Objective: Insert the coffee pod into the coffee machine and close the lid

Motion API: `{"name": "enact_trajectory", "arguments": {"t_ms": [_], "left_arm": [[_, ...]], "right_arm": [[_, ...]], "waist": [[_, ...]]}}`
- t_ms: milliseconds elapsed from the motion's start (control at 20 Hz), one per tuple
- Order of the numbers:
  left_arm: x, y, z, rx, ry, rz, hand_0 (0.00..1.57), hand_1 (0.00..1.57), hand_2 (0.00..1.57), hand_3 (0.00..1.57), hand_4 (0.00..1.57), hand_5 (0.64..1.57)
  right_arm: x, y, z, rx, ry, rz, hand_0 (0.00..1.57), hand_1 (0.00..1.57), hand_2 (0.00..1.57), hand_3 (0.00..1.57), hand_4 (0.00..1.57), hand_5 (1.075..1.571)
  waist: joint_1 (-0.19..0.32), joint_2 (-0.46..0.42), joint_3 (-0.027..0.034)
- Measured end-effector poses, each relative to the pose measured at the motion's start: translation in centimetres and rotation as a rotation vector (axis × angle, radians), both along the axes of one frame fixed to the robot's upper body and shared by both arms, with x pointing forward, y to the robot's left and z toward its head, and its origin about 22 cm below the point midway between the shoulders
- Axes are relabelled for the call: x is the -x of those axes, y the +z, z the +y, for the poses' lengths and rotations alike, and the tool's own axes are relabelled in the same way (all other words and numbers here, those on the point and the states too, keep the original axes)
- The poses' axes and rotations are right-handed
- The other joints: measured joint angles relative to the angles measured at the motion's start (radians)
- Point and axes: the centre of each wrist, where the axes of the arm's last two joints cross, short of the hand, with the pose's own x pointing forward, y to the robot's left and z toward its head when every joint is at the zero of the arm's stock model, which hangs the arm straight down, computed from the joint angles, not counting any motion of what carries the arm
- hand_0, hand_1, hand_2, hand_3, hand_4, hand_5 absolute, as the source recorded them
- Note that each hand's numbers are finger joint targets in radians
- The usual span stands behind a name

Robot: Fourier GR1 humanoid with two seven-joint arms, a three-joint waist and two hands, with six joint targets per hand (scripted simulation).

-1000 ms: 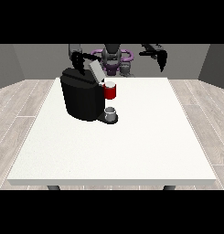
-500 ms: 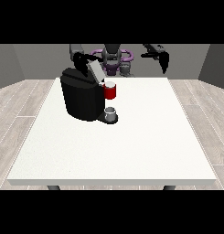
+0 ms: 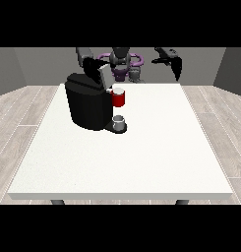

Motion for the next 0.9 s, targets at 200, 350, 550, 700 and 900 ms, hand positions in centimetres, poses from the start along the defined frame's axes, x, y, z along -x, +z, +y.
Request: {"name": "enact_trajectory", "arguments": {"t_ms": [200,350,550,700,900], "left_arm": [[0.1,-0.3,1.0,-0.008,0.020,0.006,0.00,0.00,0.00,0.00,0.19,1.571],[-0.3,-0.1,1.0,-0.004,0.019,0.004,0.00,0.00,0.00,0.00,0.16,1.571],[-0.8,0.1,0.7,-0.005,0.031,0.009,0.00,0.00,0.00,0.00,0.17,1.571],[-0.8,0.1,0.2,0.001,0.018,0.009,0.00,0.00,0.00,0.00,0.00,1.571],[-0.9,0.8,-0.6,0.000,-0.009,-0.027,0.00,0.00,0.00,0.00,0.18,1.571]], "right_arm": [[-0.1,-0.1,1.5,0.020,0.024,0.012,0.00,0.00,0.00,0.00,0.15,1.571],[-0.8,1.1,2.3,0.042,0.041,-0.001,0.00,0.00,0.00,0.00,0.00,1.571],[-1.1,1.8,3.7,0.083,0.074,-0.014,0.00,0.00,0.00,0.00,0.12,1.571],[-1.4,2.5,4.6,0.110,0.071,-0.021,0.00,0.00,0.00,0.00,0.14,1.571],[-1.6,2.4,4.9,0.125,0.073,-0.050,0.00,0.00,0.00,0.00,0.07,1.571]], "waist": [[-0.006,-0.003,0.0004],[-0.001,0.005,0.0011],[-0.005,0.004,0.0015],[0.007,-0.004,0.0016],[0.018,0.004,0.0017]]}}
